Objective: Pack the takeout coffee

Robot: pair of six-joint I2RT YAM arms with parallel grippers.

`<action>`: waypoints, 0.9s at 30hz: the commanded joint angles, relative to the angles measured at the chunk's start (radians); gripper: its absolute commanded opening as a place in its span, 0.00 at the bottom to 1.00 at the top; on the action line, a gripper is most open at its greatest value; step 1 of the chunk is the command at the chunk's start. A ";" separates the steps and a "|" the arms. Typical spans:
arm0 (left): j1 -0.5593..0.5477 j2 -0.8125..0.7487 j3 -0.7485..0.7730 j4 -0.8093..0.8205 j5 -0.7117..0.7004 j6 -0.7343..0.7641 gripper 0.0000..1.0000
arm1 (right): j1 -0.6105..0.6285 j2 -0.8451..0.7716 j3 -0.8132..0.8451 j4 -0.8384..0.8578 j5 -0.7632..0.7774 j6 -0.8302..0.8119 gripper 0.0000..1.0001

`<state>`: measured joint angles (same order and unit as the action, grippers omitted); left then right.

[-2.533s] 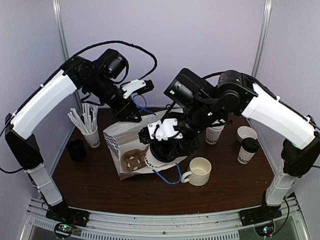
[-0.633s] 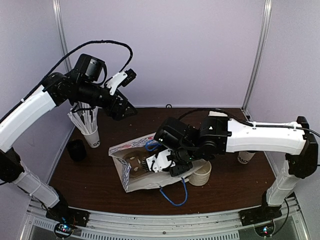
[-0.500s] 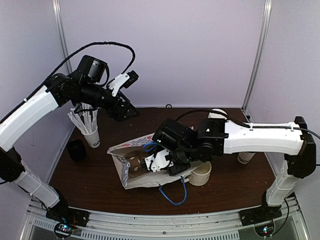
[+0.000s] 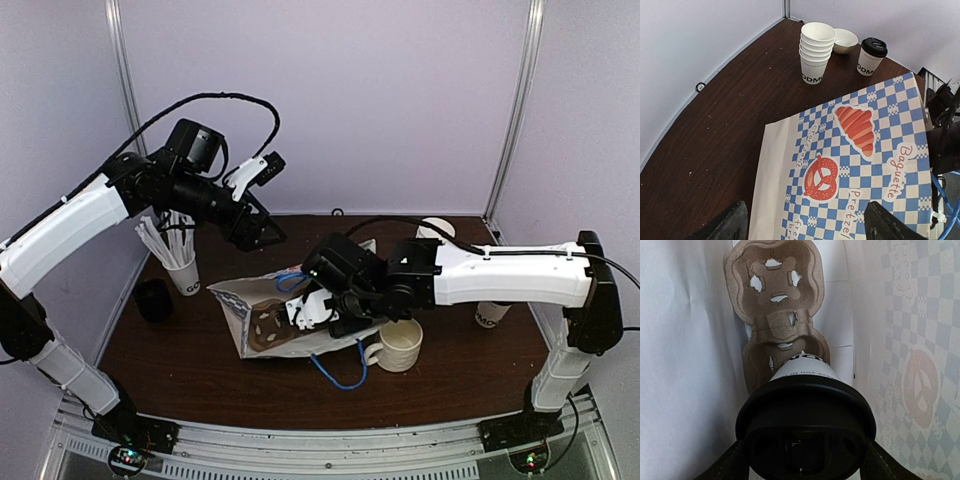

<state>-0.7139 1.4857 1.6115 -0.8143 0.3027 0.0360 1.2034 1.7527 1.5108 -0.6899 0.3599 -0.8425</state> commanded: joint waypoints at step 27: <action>0.013 0.062 0.072 0.010 0.058 0.031 0.85 | 0.043 -0.065 -0.083 0.015 0.046 0.006 0.58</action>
<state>-0.7074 1.5211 1.6470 -0.8185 0.3237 0.0582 1.2396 1.7157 1.4448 -0.7208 0.3679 -0.8215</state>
